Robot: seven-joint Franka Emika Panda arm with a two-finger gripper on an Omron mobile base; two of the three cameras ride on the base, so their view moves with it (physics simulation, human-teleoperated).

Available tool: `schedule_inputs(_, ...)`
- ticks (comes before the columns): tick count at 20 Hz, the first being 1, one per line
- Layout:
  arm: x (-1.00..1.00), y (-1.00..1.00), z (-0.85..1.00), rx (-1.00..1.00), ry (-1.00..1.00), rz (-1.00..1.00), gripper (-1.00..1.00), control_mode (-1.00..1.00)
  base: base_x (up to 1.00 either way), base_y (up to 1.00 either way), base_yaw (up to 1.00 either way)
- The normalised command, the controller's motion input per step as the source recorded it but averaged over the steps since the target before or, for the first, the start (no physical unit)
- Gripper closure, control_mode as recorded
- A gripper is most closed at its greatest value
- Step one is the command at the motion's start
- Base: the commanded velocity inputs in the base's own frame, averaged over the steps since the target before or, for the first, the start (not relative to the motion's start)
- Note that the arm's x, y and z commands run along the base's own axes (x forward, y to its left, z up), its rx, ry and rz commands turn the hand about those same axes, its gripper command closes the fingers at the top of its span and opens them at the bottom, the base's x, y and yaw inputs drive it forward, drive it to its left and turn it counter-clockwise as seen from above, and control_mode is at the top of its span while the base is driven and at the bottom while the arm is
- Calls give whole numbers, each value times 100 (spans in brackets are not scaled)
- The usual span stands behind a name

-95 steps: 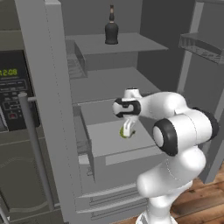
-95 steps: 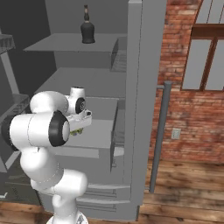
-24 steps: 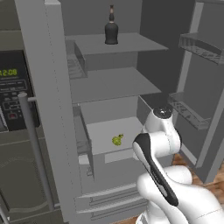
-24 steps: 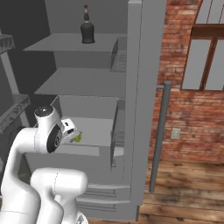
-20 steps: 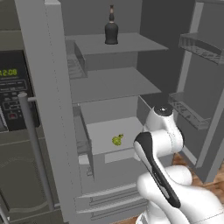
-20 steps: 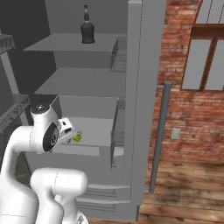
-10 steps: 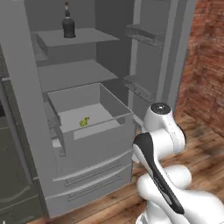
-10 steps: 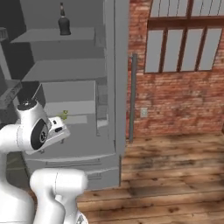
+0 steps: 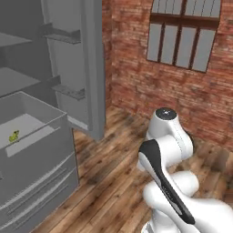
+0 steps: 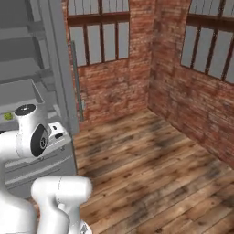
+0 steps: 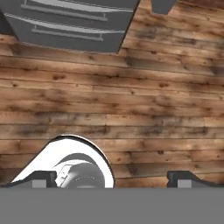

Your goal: Place the potato and broccoli inside the fridge drawer. Close the drawer after placing the vegetables.

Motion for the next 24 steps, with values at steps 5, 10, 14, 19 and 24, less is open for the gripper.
schedule_inputs(5,0,0,0,0,0,0,-100,100,-40,-9,-79)
schedule_inputs(10,0,0,0,0,0,0,-100,100,-14,-11,-81)
schedule_inputs(14,0,0,0,0,0,0,-100,100,0,0,-82)
schedule_inputs(19,0,0,0,0,0,0,-100,100,2,0,-84)
schedule_inputs(24,0,0,0,0,0,0,-100,100,24,-5,-79)
